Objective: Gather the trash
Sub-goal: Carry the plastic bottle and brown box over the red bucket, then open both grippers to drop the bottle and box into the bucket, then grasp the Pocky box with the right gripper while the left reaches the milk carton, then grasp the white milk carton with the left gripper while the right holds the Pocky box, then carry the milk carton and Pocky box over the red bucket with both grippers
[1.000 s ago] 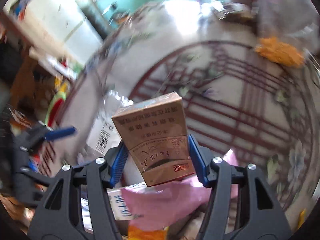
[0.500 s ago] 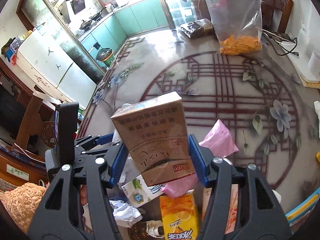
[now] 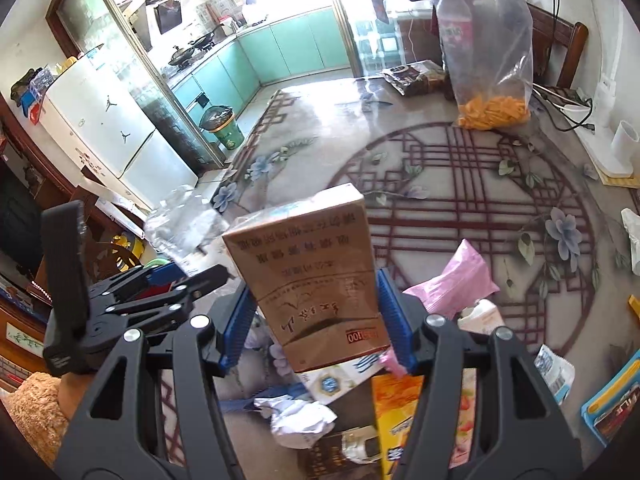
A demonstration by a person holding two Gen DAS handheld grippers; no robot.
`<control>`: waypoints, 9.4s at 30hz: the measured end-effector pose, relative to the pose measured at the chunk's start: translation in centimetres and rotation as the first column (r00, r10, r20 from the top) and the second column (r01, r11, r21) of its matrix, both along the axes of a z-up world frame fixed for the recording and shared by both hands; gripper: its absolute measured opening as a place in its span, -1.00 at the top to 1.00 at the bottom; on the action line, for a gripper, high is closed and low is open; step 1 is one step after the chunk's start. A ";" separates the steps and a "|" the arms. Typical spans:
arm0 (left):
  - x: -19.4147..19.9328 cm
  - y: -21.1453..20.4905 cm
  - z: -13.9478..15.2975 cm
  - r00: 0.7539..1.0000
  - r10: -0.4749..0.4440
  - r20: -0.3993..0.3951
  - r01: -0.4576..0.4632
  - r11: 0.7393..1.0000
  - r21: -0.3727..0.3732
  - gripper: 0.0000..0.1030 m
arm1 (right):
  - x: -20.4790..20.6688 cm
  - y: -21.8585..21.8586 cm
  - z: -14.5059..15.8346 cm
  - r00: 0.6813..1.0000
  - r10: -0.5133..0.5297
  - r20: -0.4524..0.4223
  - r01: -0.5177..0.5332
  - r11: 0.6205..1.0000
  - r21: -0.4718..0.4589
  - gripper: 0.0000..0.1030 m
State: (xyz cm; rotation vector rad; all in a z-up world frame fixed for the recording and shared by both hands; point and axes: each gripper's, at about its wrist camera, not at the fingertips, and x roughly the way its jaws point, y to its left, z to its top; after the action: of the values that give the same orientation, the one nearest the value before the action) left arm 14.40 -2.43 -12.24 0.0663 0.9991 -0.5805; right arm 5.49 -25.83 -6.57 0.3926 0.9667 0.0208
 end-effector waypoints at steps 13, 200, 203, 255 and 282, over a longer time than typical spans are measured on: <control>-1.3 7.9 1.6 0.999 0.045 0.026 -0.044 0.998 -0.033 0.07 | 0.3 6.7 1.5 0.999 0.044 0.012 -0.044 0.999 -0.021 -0.11; -3.3 -10.5 -5.7 0.979 -0.174 -0.105 0.194 0.957 0.218 0.03 | -5.9 -10.1 -7.9 0.973 -0.137 -0.184 0.145 0.989 0.036 -0.37; -3.8 -9.4 -4.3 0.980 -0.175 -0.090 0.189 0.963 0.190 0.03 | -5.4 -9.3 -7.7 0.977 -0.118 -0.178 0.127 0.991 0.040 -0.37; 0.9 20.3 -0.5 0.991 0.137 -0.004 -0.137 0.990 0.045 0.03 | 2.9 16.2 -0.9 0.991 0.108 -0.084 -0.114 0.991 -0.064 -0.37; 3.2 30.7 -3.6 0.934 0.353 -0.056 -0.349 0.934 0.082 0.03 | 8.8 26.9 -1.8 0.943 0.316 -0.102 -0.322 0.946 -0.046 -0.37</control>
State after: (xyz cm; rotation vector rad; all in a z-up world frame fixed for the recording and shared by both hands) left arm 17.59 28.27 -15.79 -0.0707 1.0693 -0.2198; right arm 14.28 1.07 -8.40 0.1770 1.1135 0.2686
